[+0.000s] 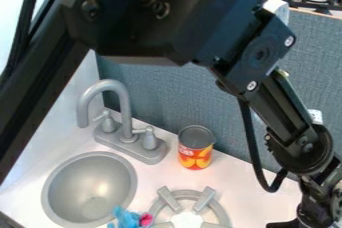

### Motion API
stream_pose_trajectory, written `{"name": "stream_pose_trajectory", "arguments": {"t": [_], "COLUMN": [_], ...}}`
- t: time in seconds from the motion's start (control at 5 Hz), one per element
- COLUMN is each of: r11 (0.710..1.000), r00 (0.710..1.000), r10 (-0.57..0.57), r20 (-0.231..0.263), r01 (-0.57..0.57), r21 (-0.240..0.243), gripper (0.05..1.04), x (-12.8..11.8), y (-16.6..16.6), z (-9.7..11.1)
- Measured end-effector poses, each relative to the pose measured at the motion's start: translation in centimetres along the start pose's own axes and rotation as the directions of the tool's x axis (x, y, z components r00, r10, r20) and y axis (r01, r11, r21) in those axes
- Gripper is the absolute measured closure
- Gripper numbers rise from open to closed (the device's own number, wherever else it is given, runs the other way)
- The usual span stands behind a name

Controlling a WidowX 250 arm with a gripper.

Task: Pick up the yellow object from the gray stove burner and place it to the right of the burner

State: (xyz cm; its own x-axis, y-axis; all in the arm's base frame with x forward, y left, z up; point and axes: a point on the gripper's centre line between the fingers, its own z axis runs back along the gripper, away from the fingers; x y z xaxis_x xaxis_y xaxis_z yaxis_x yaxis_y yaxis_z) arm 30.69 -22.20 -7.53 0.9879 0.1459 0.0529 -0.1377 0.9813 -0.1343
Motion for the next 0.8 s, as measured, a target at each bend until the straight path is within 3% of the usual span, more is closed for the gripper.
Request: {"name": "stream_pose_trajectory", "arguments": {"t": [0.2,0.4,0.6,0.8], "r11": [1.000,1.000,1.000,0.999], "r00": [1.000,1.000,0.999,0.996], "r10": [-0.006,-0.013,-0.010,0.020], "r20": [-0.005,-0.019,-0.053,-0.088], "r01": [0.006,0.013,0.010,-0.016], "r21": [-0.014,-0.022,-0.006,0.046], "gripper": [0.565,0.510,0.202,0.073], "x": [-0.1,-0.4,-0.9,-1.5], "y": [-0.2,-0.4,0.0,0.8], "z": [0.0,-0.1,-0.5,-0.4]}}
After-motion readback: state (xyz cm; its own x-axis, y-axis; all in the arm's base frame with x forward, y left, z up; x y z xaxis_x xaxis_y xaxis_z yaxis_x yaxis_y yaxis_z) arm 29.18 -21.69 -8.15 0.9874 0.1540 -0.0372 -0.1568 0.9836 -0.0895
